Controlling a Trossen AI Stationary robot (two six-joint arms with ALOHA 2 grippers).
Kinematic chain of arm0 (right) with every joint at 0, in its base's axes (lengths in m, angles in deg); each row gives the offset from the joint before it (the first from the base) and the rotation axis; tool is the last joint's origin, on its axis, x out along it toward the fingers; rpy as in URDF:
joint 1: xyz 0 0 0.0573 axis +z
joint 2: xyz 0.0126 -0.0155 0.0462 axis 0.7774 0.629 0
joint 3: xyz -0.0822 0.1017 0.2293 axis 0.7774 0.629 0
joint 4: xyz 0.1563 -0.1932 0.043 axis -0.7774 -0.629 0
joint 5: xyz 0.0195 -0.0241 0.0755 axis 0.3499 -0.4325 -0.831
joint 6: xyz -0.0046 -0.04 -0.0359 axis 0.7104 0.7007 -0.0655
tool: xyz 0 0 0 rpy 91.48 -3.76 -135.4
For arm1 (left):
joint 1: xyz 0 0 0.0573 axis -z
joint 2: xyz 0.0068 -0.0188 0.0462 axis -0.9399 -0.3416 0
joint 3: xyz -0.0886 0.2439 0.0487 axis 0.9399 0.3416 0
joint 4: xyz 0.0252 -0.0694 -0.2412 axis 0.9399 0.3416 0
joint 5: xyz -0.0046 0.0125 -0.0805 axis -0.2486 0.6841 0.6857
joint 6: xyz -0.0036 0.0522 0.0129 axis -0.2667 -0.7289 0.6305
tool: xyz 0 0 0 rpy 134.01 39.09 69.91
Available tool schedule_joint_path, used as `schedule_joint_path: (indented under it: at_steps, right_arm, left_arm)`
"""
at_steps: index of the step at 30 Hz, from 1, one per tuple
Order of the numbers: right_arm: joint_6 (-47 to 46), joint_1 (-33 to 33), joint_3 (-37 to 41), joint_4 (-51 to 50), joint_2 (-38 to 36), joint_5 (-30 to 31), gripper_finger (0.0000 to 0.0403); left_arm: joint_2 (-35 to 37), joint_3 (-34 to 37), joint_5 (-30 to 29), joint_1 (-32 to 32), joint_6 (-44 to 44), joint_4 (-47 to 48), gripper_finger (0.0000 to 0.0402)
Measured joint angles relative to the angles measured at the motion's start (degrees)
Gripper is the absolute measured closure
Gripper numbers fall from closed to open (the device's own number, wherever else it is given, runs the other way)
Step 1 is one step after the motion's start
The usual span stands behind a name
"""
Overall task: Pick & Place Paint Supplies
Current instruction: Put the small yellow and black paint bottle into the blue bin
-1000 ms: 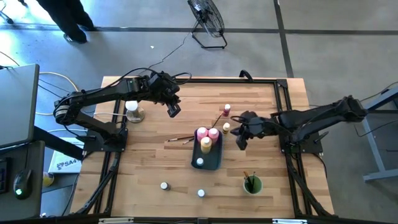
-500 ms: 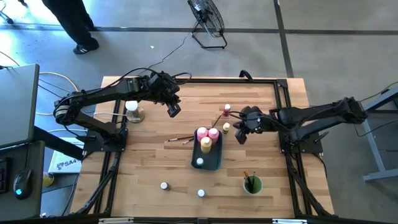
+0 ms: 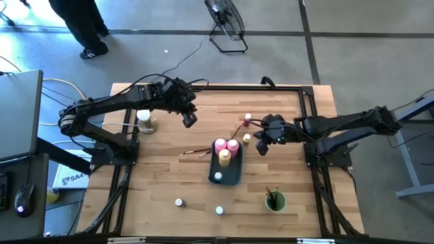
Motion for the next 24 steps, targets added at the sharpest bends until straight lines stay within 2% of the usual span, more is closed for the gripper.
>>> schedule_joint_path:
  at_steps: [21,24]
  right_arm:
    - [3.0,-0.02,0.0,0.31,0.0,2.87,0.0401]
    - [3.19,-1.04,0.0,-0.23,0.0,1.78,0.0401]
  left_arm:
    - [0.0,0.0,-1.07,0.0,0.0,-0.05,0.0325]
    - [0.0,0.0,-1.07,0.0,0.0,-0.04,0.0325]
